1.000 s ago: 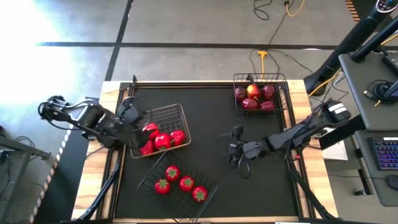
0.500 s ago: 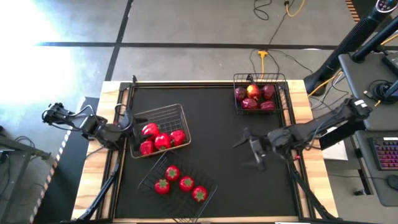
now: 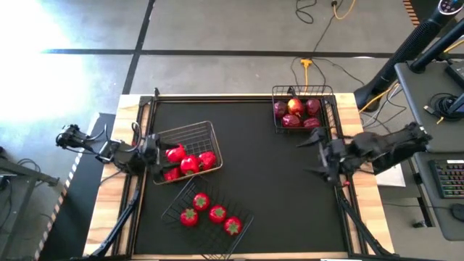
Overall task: Sort produce into baskets
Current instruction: Return to Home Position
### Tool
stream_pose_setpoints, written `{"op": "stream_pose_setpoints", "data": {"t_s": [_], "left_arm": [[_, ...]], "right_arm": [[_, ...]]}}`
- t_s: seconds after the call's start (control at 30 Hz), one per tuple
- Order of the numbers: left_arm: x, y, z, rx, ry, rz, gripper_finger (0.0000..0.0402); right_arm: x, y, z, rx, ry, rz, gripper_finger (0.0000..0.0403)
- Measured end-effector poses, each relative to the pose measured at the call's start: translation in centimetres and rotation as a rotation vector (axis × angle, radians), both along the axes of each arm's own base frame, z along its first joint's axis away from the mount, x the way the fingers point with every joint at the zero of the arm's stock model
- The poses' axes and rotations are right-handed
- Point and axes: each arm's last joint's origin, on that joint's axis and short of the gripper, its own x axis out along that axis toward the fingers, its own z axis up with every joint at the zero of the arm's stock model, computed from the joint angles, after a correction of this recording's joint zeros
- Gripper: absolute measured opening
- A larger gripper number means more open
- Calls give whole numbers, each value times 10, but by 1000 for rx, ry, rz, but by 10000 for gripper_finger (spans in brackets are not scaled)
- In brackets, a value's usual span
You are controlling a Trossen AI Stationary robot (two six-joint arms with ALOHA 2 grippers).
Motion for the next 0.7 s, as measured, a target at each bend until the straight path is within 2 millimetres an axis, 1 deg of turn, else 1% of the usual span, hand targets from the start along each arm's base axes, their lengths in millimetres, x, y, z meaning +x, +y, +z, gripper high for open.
{"op": "stream_pose_setpoints", "data": {"t_s": [0.13,0.23,0.33,0.4,0.47,0.53,0.6,0.7], "left_arm": [[6,-2,-18,4,-25,12,393],[8,-3,-34,47,-19,-2,393],[10,-4,-44,53,-29,-4,393],[11,-4,-51,49,-37,-14,393],[12,-6,-53,57,-81,-42,393],[13,-8,-53,81,-116,-97,393],[14,-9,-50,93,-138,-136,393],[14,-10,-48,134,-163,-158,393]], "right_arm": [[-17,-5,-6,47,-49,6,378],[-31,-9,-9,79,-95,10,378],[-44,-13,-15,100,-80,13,378],[-46,-13,-13,105,-67,16,378],[-44,-13,-12,85,-58,19,378],[-41,-12,-12,78,-87,-14,378],[-36,-11,-21,65,-87,-21,378],[-28,-8,-38,43,-136,-9,378]]}}
